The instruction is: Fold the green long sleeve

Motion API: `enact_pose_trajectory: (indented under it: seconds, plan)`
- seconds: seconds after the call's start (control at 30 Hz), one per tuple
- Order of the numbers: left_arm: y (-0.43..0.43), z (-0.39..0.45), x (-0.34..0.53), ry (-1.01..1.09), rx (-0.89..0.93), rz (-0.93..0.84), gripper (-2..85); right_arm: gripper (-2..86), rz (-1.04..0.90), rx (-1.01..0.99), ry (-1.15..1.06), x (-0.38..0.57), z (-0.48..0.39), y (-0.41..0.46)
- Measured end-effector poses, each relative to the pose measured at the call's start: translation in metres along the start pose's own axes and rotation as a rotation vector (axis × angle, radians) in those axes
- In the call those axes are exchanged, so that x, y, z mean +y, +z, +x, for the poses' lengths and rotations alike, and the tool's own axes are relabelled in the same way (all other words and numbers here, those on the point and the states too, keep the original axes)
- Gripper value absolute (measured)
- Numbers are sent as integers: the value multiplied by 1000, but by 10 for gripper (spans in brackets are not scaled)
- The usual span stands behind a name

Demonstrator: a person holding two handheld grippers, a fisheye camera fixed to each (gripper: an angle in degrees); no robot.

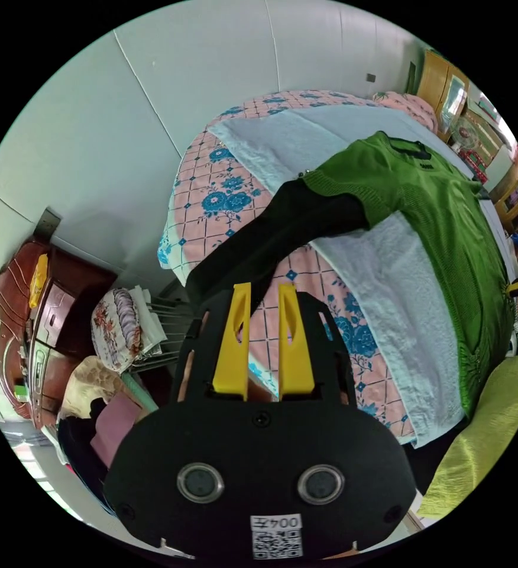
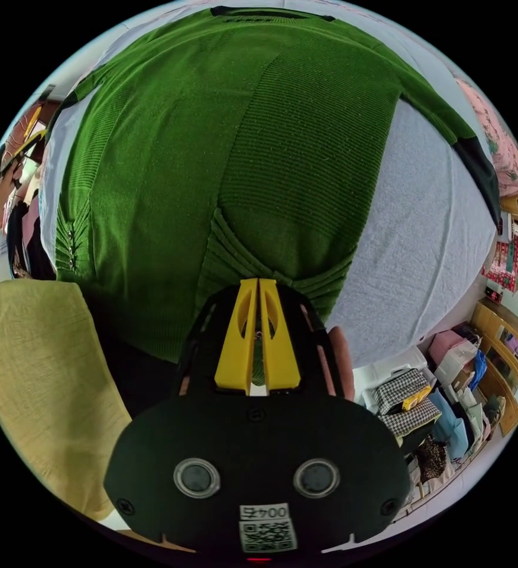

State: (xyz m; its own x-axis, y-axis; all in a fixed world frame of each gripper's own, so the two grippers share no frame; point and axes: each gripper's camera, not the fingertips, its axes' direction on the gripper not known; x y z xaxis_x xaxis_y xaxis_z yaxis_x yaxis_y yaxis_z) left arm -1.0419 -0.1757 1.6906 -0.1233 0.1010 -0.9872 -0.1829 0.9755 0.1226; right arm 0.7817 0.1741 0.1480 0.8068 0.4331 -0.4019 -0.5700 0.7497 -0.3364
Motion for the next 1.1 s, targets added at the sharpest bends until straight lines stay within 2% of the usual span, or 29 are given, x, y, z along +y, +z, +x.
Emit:
enact_pose_trajectory:
  seconds: [0.37, 0.57, 0.77, 0.93, 1.1]
  plan:
    - [37, -25, -8, 20, 30, -58, 76, -7, 29, -25, 70, 3, 10, 13]
    - [44, -48, -16, 73, 15, -101, 32, -7, 8, -20, 69, 1, 14, 17]
    - [12, -81, -13, 324, 117, -84, 18, -7, 5, -33, 75, 3, 21, 20]
    - [20, -112, -8, 344, 237, -108, 14, -7, 22, -49, 86, 8, 27, 21]
    - [41, -112, -5, 407, 350, -254, 12, -7, 45, -47, 109, 14, 30, 21]
